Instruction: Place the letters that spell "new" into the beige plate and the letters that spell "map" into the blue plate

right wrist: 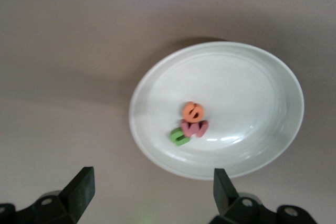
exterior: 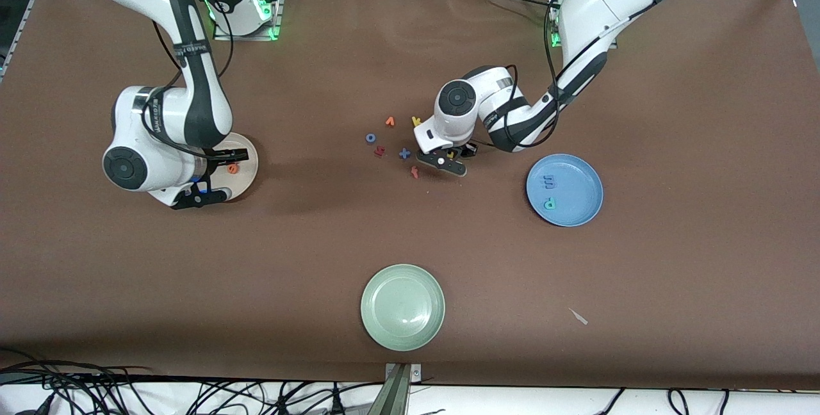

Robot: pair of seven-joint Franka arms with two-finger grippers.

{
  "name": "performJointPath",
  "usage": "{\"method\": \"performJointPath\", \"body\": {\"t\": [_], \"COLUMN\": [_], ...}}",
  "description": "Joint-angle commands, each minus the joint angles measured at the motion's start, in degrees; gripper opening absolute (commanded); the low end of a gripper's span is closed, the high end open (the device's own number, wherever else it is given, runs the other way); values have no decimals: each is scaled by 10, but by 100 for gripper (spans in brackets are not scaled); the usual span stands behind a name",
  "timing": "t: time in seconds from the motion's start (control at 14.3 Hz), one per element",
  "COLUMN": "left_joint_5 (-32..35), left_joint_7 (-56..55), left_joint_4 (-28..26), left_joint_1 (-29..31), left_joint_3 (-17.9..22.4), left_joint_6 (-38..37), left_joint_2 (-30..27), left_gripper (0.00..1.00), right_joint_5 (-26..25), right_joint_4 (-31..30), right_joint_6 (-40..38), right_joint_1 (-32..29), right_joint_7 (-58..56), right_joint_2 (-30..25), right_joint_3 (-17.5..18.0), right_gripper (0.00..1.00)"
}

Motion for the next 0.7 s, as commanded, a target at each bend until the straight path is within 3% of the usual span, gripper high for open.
{"method": "performJointPath", "body": {"t": [0.0, 0.21, 0.49, 0.63], "left_joint_5": [19, -19, -46, -46], "left_joint_7": [-4, 57, 200, 283], "left_joint_4": [0, 9, 12, 10], "left_joint_1": [9, 50, 183, 251], "left_joint_3": [-2, -24, -106, -138], "left_joint_6": [-42, -100, -167, -204], "left_joint_2": [-37, -69, -85, -85], "left_gripper": [14, 13, 13, 13], "right_joint_5": [2, -12, -31, -67], "right_joint_4": [66, 119, 195, 199], "right_joint_6": [-81, -146, -224, -227], "right_joint_1": [2, 2, 0, -1], "right_joint_7": [11, 11, 10, 11], "right_joint_2": [-5, -9, -12, -52], "right_joint_3": [-2, -4, -7, -2], "right_gripper": [100, 100, 100, 100]}}
